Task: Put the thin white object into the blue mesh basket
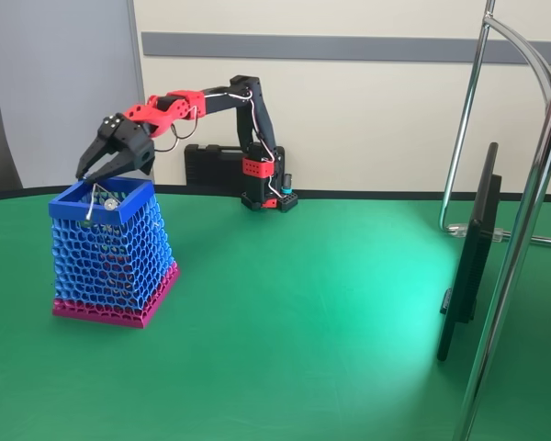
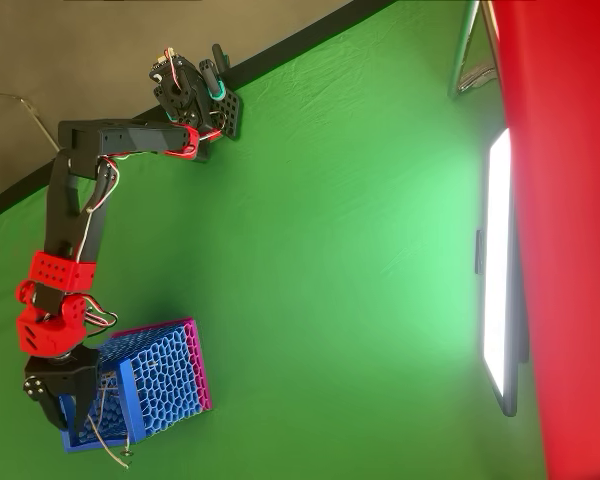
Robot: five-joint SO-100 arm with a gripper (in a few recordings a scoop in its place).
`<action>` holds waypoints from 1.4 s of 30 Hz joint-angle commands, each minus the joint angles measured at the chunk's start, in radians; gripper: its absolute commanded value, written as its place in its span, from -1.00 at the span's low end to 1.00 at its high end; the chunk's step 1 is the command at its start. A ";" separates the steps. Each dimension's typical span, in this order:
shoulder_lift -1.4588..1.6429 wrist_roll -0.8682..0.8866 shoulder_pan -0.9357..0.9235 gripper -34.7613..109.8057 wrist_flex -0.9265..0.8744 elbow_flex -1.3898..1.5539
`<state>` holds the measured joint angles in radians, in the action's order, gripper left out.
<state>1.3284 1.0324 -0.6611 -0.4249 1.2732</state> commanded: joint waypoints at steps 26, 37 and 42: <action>0.871 -1.155 0.393 -0.22 0.238 0.793; 1.223 -1.198 0.571 -0.22 0.104 1.243; 1.341 -1.200 0.601 -0.22 0.101 1.437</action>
<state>2.6139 -0.1626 -0.0721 -0.3359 2.6584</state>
